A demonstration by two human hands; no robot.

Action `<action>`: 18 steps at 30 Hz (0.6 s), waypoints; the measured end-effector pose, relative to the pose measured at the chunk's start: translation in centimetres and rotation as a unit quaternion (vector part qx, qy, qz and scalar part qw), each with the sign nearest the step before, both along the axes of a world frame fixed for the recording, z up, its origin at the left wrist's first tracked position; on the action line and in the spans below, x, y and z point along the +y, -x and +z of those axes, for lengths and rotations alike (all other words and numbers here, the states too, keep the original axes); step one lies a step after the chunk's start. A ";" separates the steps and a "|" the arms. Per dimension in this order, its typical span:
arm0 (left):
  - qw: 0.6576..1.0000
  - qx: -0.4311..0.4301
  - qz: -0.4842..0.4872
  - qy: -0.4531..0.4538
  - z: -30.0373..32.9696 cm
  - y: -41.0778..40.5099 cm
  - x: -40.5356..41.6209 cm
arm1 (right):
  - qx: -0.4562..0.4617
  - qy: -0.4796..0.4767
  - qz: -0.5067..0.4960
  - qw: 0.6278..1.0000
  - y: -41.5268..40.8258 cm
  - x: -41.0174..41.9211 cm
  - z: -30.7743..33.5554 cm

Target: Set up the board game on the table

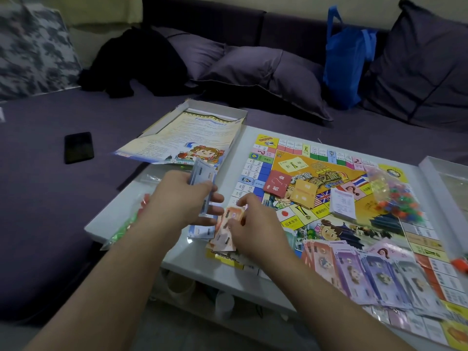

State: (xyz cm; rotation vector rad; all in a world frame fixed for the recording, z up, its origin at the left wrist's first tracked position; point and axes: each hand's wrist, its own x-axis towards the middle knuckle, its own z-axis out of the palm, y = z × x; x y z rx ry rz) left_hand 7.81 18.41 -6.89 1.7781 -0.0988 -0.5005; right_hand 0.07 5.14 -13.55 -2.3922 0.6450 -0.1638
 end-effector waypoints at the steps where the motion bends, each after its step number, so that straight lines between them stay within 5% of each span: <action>1: 1.000 0.006 -0.010 0.001 0.0 0.0 0.0 | 0.007 0.051 0.007 0.999 0.1 0.2 0.1; 4: 0.999 0.029 -0.046 -0.001 -0.2 0.0 -0.1 | -0.033 0.103 0.006 0.994 0.2 -0.1 0.8; 7: 0.996 0.027 -0.090 -0.007 -0.3 0.1 0.0 | -0.134 -0.105 -0.013 0.985 -0.1 -1.3 2.1; 10: 0.991 0.032 -0.132 -0.008 -0.1 0.4 0.2 | -0.159 -0.305 0.000 0.939 0.0 -1.8 3.1; 18: 0.991 0.034 -0.115 -0.054 0.0 0.5 -0.1 | -0.153 -0.271 0.001 0.950 -0.2 -1.5 2.4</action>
